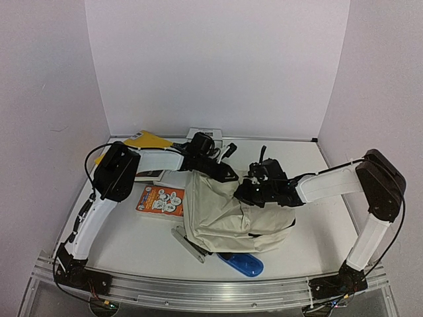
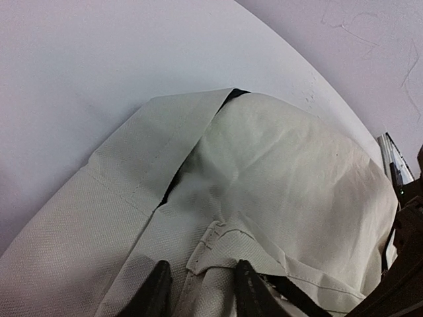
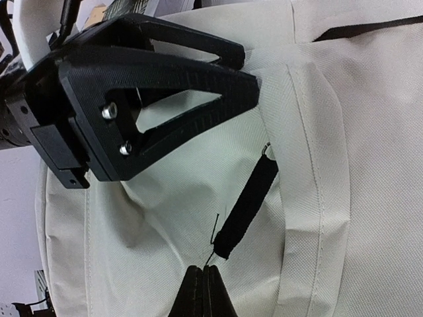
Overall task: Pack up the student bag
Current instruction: Unzip the student bag at the center of the board.
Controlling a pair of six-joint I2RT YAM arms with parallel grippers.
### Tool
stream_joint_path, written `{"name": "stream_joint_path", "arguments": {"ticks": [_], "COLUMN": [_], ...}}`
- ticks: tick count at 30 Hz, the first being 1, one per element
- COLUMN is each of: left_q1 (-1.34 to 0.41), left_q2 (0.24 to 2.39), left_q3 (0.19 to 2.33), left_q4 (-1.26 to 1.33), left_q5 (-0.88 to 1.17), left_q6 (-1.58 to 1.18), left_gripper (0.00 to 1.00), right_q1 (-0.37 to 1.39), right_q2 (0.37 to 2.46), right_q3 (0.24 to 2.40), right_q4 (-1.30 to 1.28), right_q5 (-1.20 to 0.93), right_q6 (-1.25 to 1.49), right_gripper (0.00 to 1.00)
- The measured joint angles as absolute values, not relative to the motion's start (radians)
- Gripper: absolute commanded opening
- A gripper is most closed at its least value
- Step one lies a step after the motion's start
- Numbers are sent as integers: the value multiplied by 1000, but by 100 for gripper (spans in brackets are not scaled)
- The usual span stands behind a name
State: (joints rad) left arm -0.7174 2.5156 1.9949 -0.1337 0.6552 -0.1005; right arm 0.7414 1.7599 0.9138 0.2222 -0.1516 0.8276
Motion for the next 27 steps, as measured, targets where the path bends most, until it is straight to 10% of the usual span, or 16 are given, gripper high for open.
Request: {"name": "stream_joint_path", "arguments": {"ticks": [8,27], "left_q1": [-726,-744], "left_q2": [2517,2472], "left_q3": [1971,1830], "left_q4": [-101,45], "left_q5": [663,561], "left_q6": [-111,-173], "left_gripper": [1,0], "right_q1": [743,743], "right_q2": [1778,1757], "right_q3": [914,897], "right_q4": [216,-8], "right_q5": [-153,-130], "right_q6": [827,812], "right_gripper": [0,0]}}
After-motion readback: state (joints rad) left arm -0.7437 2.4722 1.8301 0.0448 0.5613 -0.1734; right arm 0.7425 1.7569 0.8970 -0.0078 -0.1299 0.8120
